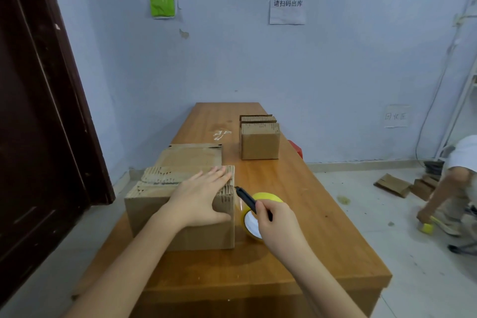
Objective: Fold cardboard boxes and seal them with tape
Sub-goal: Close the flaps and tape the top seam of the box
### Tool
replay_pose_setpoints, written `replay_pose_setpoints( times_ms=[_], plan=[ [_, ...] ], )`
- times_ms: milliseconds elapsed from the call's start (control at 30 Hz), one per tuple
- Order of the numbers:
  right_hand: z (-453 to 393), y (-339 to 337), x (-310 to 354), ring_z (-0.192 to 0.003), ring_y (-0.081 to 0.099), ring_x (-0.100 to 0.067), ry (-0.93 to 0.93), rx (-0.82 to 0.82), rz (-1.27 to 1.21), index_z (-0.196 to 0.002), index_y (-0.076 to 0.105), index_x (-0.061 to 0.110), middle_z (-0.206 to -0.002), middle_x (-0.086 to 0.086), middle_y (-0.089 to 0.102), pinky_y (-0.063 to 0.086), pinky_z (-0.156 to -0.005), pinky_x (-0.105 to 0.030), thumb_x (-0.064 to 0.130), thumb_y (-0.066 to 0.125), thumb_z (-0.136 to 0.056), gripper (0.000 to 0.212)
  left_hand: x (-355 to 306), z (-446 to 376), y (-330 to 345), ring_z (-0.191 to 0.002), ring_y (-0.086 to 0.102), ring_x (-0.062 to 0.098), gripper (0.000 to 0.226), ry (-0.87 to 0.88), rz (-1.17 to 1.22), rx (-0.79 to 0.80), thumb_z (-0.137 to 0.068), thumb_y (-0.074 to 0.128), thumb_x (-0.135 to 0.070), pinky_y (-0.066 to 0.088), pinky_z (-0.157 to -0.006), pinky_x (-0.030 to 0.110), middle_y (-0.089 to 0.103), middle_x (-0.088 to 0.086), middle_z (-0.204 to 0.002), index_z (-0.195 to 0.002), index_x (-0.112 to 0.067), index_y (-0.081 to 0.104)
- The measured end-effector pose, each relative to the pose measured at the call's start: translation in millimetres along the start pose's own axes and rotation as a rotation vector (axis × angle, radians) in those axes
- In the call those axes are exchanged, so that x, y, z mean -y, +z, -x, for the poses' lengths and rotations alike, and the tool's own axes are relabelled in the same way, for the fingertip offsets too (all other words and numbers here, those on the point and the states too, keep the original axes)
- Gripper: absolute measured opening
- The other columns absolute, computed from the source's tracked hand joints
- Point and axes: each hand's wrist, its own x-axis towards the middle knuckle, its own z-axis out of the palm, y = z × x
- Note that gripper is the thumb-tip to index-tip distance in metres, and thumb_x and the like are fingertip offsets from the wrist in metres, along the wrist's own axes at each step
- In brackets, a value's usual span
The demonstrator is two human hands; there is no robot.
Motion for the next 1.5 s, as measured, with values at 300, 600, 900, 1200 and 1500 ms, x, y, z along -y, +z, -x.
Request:
replay_pose_setpoints(
  times_ms=[300,600,900,1200,1500],
  plan=[
    [24,0,1,-0.045,0.034,-0.008,-0.065,-0.047,-0.013,-0.088,0.063,0.011,-0.055,0.009,0.039,0.031,-0.046,-0.018,0.019,0.039,-0.101,0.028,-1,0,1,-0.146,-0.001,0.006,0.098,-0.01,0.007,-0.015,-0.08,0.056,-0.064,0.003,-0.117,0.029,-0.004,-0.009,-0.159,-0.152,-0.026,0.002],
    [15,-23,-9,-0.05,0.04,-0.006,0.072,-0.109,-0.209,-0.082,0.064,0.014,-0.059,0.006,0.05,0.029,-0.045,-0.018,0.023,0.045,-0.1,0.028,1,-1,1,-0.146,-0.002,0.007,0.098,-0.005,-0.011,0.004,-0.081,0.054,-0.065,0.003,-0.117,0.029,-0.005,-0.007,-0.159,-0.152,-0.025,0.0],
    [-5,-50,-51,-0.051,0.036,-0.013,0.29,-0.266,-0.271,-0.106,0.053,0.008,-0.064,-0.003,0.043,0.029,-0.046,-0.027,0.014,0.033,-0.1,0.022,1,0,2,-0.146,-0.001,0.008,0.098,-0.006,-0.011,-0.009,-0.08,0.055,-0.065,0.004,-0.118,0.03,-0.004,-0.007,-0.159,-0.152,-0.025,0.001],
    [-12,-46,-90,-0.059,0.049,-0.019,0.327,-0.274,-0.131,-0.108,0.042,0.009,-0.078,-0.006,0.053,0.038,-0.05,-0.03,0.021,0.045,-0.099,0.016,0,-1,0,-0.146,0.0,0.009,0.098,-0.003,-0.006,0.012,-0.081,0.055,-0.063,0.005,-0.118,0.031,-0.004,-0.006,-0.159,-0.153,-0.024,0.002],
    [-15,-18,-130,-0.115,0.042,-0.032,0.342,-0.261,0.568,-0.116,0.052,0.005,-0.121,-0.015,0.052,0.035,-0.094,-0.036,0.026,0.035,-0.101,0.031,1,-1,2,-0.146,0.001,0.009,0.097,0.005,-0.001,-0.021,-0.08,0.057,-0.063,0.005,-0.118,0.031,-0.002,-0.006,-0.16,-0.152,-0.024,0.003]
  ],
)
